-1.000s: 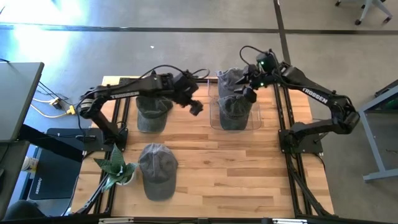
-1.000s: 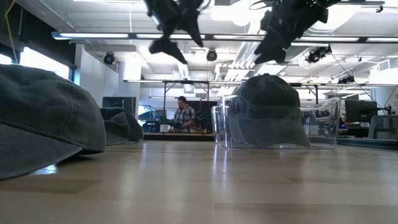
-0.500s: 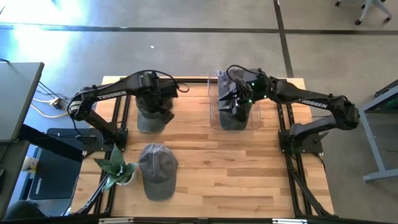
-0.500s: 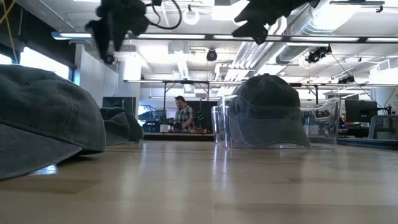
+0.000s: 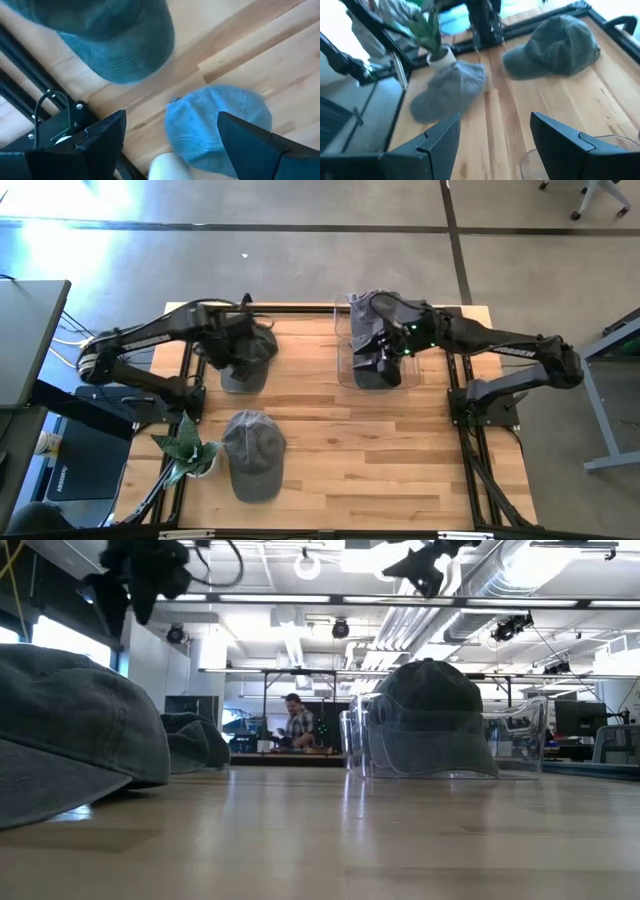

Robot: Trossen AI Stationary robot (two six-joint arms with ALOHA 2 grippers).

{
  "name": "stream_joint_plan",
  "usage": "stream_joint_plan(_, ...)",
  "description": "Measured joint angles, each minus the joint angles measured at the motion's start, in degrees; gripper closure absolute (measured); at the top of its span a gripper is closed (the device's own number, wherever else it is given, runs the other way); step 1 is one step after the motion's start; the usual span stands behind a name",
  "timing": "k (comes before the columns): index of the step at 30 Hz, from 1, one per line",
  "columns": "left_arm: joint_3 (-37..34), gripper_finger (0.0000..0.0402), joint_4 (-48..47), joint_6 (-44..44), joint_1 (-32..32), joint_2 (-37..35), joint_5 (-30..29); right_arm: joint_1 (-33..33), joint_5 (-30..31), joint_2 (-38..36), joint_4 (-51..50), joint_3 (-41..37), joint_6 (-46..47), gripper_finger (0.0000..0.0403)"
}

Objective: Pick & Place hat
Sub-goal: Put the gray cap into the top transparent bin

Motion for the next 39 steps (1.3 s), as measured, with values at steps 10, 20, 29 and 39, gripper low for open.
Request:
stream_joint_plan(10,-5.88,0.0095,9.92,-2.47,0.50,-13.75,3.59,1.14,0.10,-8.83,6.71,0.00,6.54,0.0167)
stream_joint_plan(20,-7.28,0.0095,11.67,9.41,-8.49,-13.45,12.92,5.62,7.13,-4.53,9.84,0.00,8.92,0.0167)
stream_joint_plan(29,-16.65,0.0095,16.41,13.56,-20.77,-8.57,12.06,9.17,8.31,0.39,18.38,0.00,9.68,0.0167)
stream_joint_plan(39,-24.79,0.0095,23.42,17.39,-26.51,-2.51,4.81,10.07,10.37,0.02,18.88,0.00,9.49,0.0167)
